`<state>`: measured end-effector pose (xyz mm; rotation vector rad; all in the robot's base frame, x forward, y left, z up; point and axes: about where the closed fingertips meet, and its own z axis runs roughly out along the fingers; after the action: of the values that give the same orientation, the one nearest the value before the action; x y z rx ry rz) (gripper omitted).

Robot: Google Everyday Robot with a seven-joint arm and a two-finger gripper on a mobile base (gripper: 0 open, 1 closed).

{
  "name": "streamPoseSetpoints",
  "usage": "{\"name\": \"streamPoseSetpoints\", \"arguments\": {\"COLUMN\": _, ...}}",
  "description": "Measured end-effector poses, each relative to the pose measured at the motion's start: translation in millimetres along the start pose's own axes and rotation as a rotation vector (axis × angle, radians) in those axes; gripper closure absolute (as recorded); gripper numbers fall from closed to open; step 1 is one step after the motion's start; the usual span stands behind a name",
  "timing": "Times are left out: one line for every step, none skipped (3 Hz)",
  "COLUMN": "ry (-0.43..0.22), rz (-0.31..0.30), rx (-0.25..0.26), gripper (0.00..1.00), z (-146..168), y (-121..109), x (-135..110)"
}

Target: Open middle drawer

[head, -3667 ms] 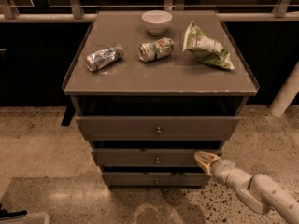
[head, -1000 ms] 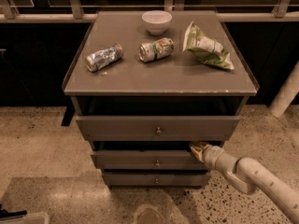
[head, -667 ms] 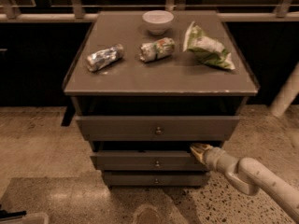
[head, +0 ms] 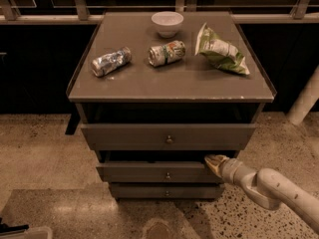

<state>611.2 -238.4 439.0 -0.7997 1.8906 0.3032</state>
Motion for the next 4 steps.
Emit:
{"name": "streamPoseSetpoints", "arguments": {"ry": 0.000, "rz": -0.001, "rx": 0.000, "gripper": 1.00, "z": 0, "y": 0, "x": 0}}
{"name": "streamPoseSetpoints", "arguments": {"ry": -0.019, "rz": -0.101, "rx": -0.005, "gripper": 1.00, "z": 5, "y": -7, "x": -15}}
{"name": "streamPoseSetpoints", "arguments": {"ry": -0.026, "rz": -0.184, "rx": -0.011, "gripper": 1.00, "z": 7, "y": -14, "x": -24}}
{"name": "streamPoseSetpoints", "arguments": {"ry": -0.021, "rz": -0.222, "rx": -0.031, "gripper": 1.00, "z": 5, "y": -12, "x": -27}}
